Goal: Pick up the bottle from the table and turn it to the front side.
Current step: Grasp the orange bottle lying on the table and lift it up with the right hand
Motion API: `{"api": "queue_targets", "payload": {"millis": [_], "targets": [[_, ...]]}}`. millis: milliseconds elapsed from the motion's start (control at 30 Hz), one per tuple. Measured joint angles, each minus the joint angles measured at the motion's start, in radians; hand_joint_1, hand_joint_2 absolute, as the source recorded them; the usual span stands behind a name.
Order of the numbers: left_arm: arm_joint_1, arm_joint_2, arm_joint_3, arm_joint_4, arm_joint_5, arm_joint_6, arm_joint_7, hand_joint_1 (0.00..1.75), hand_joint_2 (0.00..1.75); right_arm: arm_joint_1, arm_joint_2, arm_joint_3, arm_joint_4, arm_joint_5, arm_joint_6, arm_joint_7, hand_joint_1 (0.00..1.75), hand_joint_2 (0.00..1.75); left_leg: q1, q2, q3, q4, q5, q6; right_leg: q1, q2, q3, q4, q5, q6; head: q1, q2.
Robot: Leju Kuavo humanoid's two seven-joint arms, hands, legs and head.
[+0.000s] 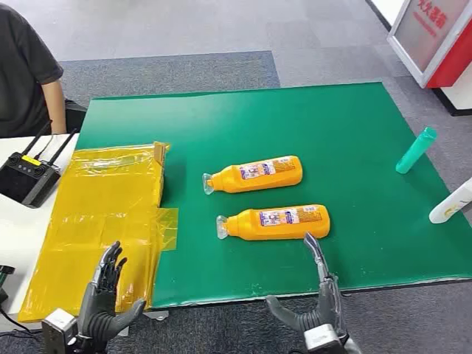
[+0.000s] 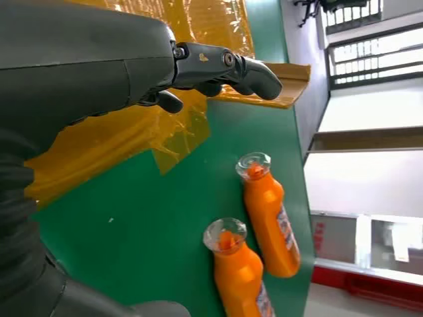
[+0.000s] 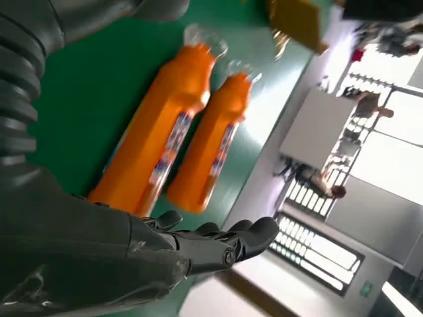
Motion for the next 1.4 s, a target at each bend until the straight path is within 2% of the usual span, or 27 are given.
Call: {"api": "queue_targets", "payload": {"millis": [133,300,500,667,900,1067,1400], "targets": [[-0.037,0.01,0.011,0.059,-0.025,-0.006,-0.002,0.0,1.75,-0.032,-0.038,-0.044,-0.013,0.311,-0.013,0.265,0.0,1.75,0.0,0.0,0.0,0.0,0.0,0.0,0.0,0.0,0.001,0.0,0.0,0.0,0.0,0.0],[-0.063,0.013,0.013,0.102,-0.026,-0.019,-0.007,0.0,1.75,-0.088,-0.094,-0.087,-0.012,0.432,0.105,0.403,0.0,1.75,0.0,0.0,0.0,0.0,0.0,0.0,0.0,0.0,0.001,0.0,0.001,0.001,0.0,0.0],[-0.078,0.02,0.018,0.133,-0.029,-0.021,-0.009,0.0,1.75,-0.199,-0.165,-0.119,0.01,0.482,0.287,0.499,0.0,1.75,0.0,0.0,0.001,0.0,0.001,0.0,0.0,0.0,0.001,0.0,0.002,0.001,0.0,0.0],[-0.091,0.026,0.021,0.15,-0.03,-0.021,-0.009,0.0,1.75,-0.318,-0.22,-0.125,0.076,0.481,0.381,0.539,0.0,1.75,0.0,0.0,0.001,0.0,0.003,0.002,0.0,0.0,0.002,0.0,0.002,0.001,0.0,0.0],[-0.109,0.04,0.01,0.168,-0.017,0.002,-0.009,0.0,1.75,-0.488,-0.253,-0.096,0.212,0.47,0.529,0.584,0.0,1.75,0.0,0.0,0.001,0.0,0.003,0.001,0.0,0.0,0.002,0.0,0.003,0.001,0.0,0.0],[-0.116,0.082,-0.073,0.169,0.0,0.056,-0.009,0.0,1.75,-0.64,-0.258,-0.025,0.384,0.441,0.618,0.586,0.0,1.75,0.0,0.0,0.001,0.0,0.004,0.001,0.0,0.0,0.002,0.0,0.003,0.001,0.0,0.0],[-0.132,0.168,-0.26,0.17,0.041,0.136,-0.009,0.0,1.75,-0.809,-0.242,0.107,0.652,0.402,0.658,0.571,0.0,1.75,0.0,0.0,0.001,0.0,0.005,0.001,0.0,0.0,0.002,0.001,0.003,0.001,0.0,0.0]]}}
